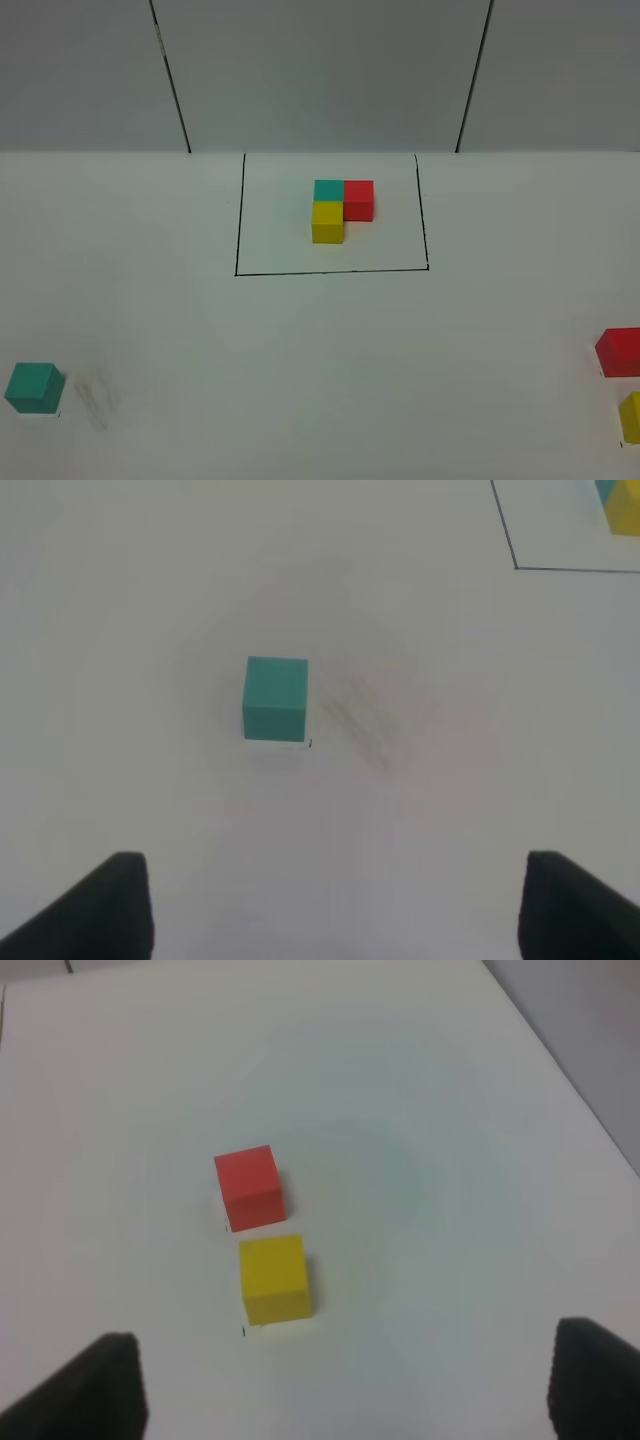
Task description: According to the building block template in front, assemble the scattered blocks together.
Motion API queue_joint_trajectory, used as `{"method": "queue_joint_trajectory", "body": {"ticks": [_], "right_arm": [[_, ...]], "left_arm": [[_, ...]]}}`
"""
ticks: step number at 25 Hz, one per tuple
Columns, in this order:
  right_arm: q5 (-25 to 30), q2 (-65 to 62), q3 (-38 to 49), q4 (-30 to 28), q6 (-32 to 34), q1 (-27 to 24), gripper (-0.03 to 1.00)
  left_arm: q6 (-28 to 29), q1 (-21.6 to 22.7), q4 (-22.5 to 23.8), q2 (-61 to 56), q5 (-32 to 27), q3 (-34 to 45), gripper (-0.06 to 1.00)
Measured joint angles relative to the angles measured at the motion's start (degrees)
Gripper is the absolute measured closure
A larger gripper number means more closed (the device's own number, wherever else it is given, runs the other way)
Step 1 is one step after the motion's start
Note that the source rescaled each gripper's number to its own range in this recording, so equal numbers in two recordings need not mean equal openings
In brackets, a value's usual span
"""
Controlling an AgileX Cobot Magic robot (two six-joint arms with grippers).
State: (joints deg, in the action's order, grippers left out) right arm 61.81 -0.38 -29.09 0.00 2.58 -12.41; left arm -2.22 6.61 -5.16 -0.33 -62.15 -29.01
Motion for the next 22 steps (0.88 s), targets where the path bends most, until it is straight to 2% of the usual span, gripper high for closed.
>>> {"method": "queue_joint_trajectory", "body": {"ticks": [13, 22], "right_arm": [[0.0, 0.0, 0.0, 0.0, 0.0, 0.0, 0.3], [0.0, 0.0, 0.0, 0.0, 0.0, 0.0, 0.3]], "left_arm": [[0.24, 0.0, 0.19, 0.9, 0.0, -0.13, 0.1], [4.4, 0.0, 6.34, 18.7, 2.39, -5.5, 0.1]]}}
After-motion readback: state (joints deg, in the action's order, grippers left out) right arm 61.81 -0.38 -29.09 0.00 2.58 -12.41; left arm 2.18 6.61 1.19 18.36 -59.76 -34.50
